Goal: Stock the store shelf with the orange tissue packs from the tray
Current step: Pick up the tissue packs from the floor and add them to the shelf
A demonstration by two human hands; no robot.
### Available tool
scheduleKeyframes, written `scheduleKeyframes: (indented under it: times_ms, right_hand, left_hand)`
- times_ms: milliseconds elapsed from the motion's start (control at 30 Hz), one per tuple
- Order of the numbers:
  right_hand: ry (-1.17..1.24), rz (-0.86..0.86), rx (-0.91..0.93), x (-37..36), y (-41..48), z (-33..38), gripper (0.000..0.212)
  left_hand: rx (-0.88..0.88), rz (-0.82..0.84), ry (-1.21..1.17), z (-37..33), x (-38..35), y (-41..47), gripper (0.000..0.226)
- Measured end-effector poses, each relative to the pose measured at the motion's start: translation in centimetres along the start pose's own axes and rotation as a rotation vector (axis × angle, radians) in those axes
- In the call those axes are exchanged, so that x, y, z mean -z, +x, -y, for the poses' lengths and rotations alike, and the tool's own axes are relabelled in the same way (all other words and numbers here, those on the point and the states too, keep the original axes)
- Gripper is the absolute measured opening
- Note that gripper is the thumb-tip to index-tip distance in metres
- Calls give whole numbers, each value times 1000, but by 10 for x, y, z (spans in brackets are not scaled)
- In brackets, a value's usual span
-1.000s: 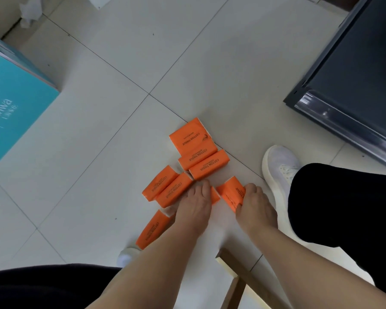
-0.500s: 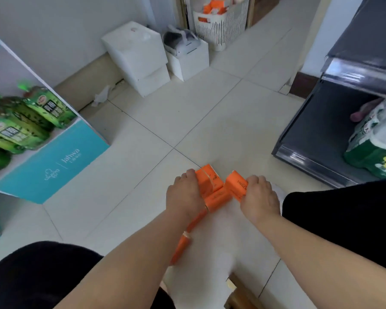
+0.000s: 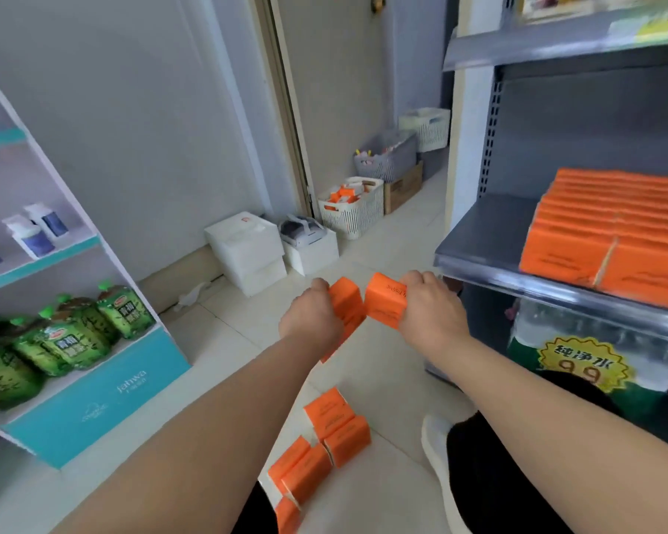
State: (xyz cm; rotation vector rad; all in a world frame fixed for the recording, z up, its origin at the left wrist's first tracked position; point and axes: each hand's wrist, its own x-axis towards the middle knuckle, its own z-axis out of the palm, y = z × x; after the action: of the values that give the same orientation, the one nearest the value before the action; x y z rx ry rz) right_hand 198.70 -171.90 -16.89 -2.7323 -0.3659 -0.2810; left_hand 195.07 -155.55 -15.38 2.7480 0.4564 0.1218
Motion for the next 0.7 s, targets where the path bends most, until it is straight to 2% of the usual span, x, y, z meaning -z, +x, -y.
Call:
scheduleKeyframes:
  times_ms: [100,300,567,700]
  right_hand:
    - [-27,-47,-22,34,9,-16,39]
    - [27,-145,-121,72,67,-59,38]
    - [-84,-103,-213,85,211,-151,40]
    - [-171,-60,-223,75,269,-191,45]
  left_hand:
    - [-86,1,34,-31,16,15,37]
    - [-268,-46,109,-89,27,80,42]
    - [-340,15,-66,-168,-8,203,46]
    - [-414,46,-71,-209,-31,250,47]
